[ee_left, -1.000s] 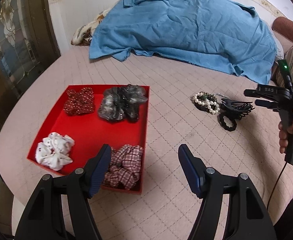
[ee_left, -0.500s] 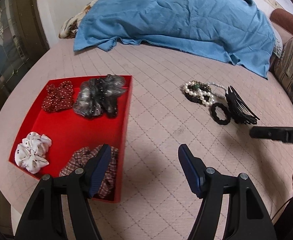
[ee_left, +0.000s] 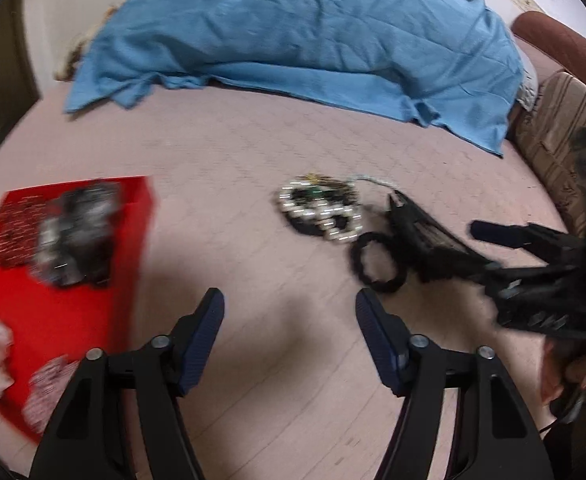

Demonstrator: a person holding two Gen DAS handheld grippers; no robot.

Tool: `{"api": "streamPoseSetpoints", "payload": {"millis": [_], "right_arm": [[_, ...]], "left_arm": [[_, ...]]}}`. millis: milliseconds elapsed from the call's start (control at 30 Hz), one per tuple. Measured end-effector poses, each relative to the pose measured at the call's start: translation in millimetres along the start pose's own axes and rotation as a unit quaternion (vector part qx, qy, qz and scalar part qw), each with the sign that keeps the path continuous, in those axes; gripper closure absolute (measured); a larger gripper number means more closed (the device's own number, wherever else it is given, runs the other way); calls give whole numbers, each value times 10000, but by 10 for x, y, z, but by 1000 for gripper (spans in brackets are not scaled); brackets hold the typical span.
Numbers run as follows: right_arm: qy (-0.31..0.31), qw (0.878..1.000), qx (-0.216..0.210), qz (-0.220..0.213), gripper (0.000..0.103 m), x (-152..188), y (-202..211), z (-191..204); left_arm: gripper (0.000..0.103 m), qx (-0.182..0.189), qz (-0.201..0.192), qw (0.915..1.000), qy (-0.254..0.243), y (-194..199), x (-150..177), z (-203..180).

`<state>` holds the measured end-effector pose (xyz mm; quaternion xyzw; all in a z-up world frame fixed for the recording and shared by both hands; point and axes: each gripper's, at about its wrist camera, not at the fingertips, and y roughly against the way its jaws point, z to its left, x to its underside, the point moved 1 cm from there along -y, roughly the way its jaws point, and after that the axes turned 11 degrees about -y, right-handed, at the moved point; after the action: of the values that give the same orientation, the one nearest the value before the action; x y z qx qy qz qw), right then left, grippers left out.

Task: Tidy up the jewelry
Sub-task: 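Grasp the black claw clip with right tool while left tool grasps black hair tie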

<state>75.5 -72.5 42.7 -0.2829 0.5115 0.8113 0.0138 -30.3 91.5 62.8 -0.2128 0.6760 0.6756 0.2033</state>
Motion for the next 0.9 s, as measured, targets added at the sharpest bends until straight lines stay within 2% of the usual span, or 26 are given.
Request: {"api": "streamPoseSetpoints", "payload": {"millis": [33, 67, 133, 267, 333, 367, 500, 533, 567, 600, 633, 700, 733, 900], "right_arm": [[-20, 10000, 1, 41, 27, 2, -51, -13], [-54, 9999, -22, 83, 36, 7, -76, -35], [-157, 9997, -58, 157, 58, 11, -125, -100], [-314, 9993, -146, 130, 61, 48, -93, -176], [-420, 9989, -176, 94, 83, 75, -54, -227], [-548, 9981, -275, 101, 88, 78, -31, -273], [-782, 9963, -365, 49, 88, 99, 1, -368], [-784, 9959, -445, 64, 88, 108, -1, -373], [-769, 9957, -504, 64, 88, 115, 2, -371], [-763, 9957, -523, 38, 88, 117, 11, -369], [-767, 9955, -556, 11, 85, 122, 24, -365], [-754, 9955, -576, -23, 57, 128, 38, -344], [-723, 9960, -525, -58, 52, 128, 43, -329], [-482, 9985, -250, 82, 50, 128, -86, -228]], "left_arm": [[49, 109, 75, 9999, -4, -96, -38, -38], [55, 206, 154, 9997, 3, -191, -70, -70], [59, 364, 258, 9990, 28, -350, -116, -121], [60, 656, 328, 9972, 156, -557, -183, -177], [60, 736, 348, 9965, 210, -626, -206, -199], [60, 756, 350, 9963, 220, -655, -219, -211], [62, 609, 310, 9976, 62, -710, -265, -291], [67, 551, 311, 9980, 24, -720, -269, -311], [87, 451, 336, 9984, -42, -731, -269, -326], [97, 393, 389, 9984, -107, -747, -272, -340], [97, 415, 388, 9983, -114, -747, -272, -341], [97, 441, 400, 9982, -89, -711, -265, -329], [97, 456, 394, 9982, -67, -684, -257, -320], [97, 620, 338, 9975, 86, -479, -187, -261]]}}
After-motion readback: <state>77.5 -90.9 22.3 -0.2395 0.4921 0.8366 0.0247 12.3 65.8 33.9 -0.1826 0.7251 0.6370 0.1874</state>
